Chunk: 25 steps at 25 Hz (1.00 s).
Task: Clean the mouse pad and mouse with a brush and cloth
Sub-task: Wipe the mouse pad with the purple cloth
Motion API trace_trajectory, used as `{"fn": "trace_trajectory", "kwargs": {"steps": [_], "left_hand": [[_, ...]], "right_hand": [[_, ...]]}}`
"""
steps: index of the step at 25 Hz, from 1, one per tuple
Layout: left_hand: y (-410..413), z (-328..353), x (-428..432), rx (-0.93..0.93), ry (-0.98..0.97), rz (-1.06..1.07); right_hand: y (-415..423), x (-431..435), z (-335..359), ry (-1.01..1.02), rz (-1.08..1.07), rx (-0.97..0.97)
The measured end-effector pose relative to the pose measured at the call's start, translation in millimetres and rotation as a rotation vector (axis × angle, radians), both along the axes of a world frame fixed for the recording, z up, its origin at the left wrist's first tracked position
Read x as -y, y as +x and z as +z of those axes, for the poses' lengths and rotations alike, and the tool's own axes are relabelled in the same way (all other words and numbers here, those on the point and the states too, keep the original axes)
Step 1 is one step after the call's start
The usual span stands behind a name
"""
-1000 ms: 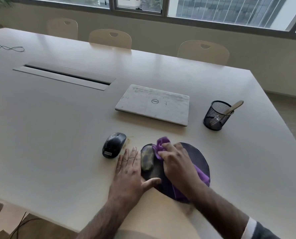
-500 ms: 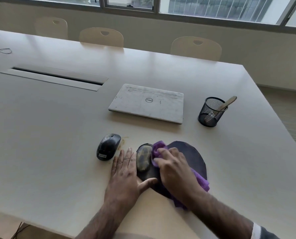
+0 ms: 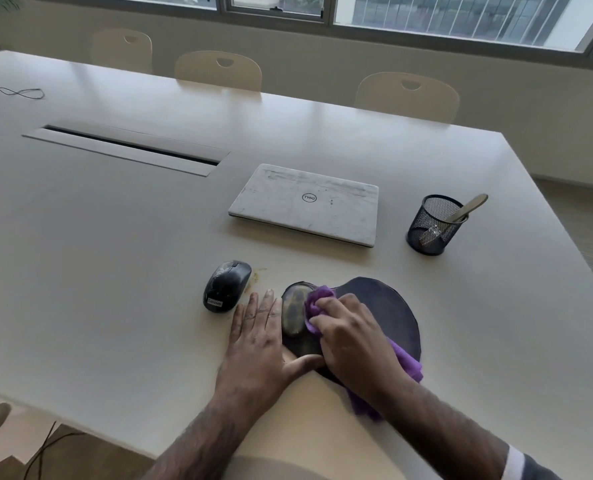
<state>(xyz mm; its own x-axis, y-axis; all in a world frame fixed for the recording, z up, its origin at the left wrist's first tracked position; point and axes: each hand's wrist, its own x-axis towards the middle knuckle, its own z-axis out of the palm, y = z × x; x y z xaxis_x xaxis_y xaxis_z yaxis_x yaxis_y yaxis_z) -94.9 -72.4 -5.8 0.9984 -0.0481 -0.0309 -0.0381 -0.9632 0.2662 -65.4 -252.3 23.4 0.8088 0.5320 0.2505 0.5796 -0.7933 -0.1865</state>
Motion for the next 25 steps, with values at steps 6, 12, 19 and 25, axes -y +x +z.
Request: {"fn": "trace_trajectory", "kwargs": {"steps": [6,12,19,25], "left_hand": [[-0.6,1.1,-0.7,-0.036,0.0,0.003],[-0.9,4.4,-0.2,-0.026,-0.027,0.001],[0.6,0.8,0.0,-0.03,-0.042,0.014],[0.2,3.5,1.6,-0.02,-0.055,0.022]], "right_hand": [[32.0,25.8,20.7,0.427,-0.034,-0.324],[36.4,-15.9,12.3,0.226,-0.01,-0.19],[43.2,-12.1,11.3,0.082,0.089,-0.133],[39.2,-29.0,13.0,0.071,0.151,-0.1]]}}
